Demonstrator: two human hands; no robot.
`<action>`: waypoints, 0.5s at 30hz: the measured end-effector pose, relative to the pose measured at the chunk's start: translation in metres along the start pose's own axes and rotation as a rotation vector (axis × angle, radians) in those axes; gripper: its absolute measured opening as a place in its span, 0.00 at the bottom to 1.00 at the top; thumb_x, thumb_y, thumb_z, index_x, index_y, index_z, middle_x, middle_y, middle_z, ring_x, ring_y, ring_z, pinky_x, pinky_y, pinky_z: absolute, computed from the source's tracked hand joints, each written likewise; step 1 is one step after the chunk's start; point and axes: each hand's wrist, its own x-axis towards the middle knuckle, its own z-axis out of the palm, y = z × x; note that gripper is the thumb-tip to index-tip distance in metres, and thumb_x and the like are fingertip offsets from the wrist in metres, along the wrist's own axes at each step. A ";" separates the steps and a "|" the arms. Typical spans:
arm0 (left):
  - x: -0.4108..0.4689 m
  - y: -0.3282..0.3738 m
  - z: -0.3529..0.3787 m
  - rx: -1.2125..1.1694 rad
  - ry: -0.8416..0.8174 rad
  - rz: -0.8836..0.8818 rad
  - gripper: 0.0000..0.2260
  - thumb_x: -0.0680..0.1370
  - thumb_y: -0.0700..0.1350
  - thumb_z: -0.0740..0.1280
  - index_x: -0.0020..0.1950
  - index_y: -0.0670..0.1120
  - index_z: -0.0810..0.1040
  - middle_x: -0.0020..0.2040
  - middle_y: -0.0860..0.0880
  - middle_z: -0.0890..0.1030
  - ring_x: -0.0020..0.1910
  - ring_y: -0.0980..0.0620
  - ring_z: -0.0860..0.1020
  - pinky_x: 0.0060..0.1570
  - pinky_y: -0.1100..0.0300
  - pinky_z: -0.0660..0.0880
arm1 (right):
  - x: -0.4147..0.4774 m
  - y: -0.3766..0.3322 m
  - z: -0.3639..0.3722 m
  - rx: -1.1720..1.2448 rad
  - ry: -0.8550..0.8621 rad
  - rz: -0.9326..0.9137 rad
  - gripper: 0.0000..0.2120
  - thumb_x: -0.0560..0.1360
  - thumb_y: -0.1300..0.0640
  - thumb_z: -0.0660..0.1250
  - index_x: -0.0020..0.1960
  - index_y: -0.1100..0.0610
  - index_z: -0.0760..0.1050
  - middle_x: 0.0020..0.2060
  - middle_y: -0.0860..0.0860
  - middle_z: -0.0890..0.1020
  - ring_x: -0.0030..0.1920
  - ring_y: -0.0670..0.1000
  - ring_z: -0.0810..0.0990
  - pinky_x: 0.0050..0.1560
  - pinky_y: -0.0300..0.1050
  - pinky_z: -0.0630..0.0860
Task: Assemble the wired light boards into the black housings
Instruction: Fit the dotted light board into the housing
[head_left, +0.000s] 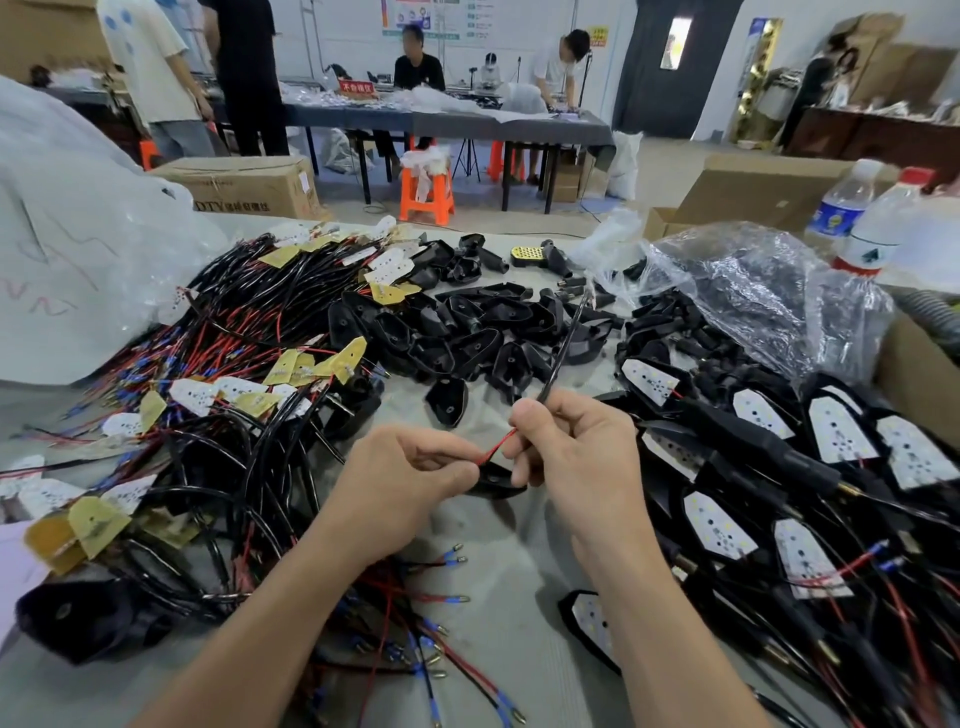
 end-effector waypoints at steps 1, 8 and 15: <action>0.000 -0.001 -0.001 -0.001 0.002 -0.003 0.08 0.71 0.48 0.77 0.45 0.62 0.88 0.38 0.53 0.87 0.36 0.56 0.82 0.44 0.52 0.79 | 0.000 -0.001 0.000 -0.005 -0.012 -0.002 0.17 0.80 0.62 0.68 0.33 0.57 0.76 0.29 0.57 0.83 0.22 0.50 0.73 0.26 0.37 0.70; -0.003 0.002 0.002 0.000 -0.009 -0.015 0.09 0.70 0.46 0.78 0.40 0.62 0.88 0.33 0.52 0.85 0.32 0.52 0.80 0.41 0.48 0.78 | -0.003 -0.006 0.000 -0.140 -0.091 -0.033 0.12 0.75 0.56 0.72 0.38 0.64 0.80 0.28 0.63 0.78 0.27 0.51 0.69 0.31 0.47 0.66; -0.007 0.010 -0.007 -0.087 -0.156 0.001 0.03 0.67 0.45 0.75 0.38 0.49 0.89 0.32 0.44 0.84 0.32 0.53 0.77 0.36 0.58 0.72 | 0.002 -0.019 -0.008 0.267 0.074 0.153 0.14 0.81 0.58 0.65 0.40 0.59 0.83 0.25 0.55 0.72 0.27 0.48 0.66 0.27 0.38 0.61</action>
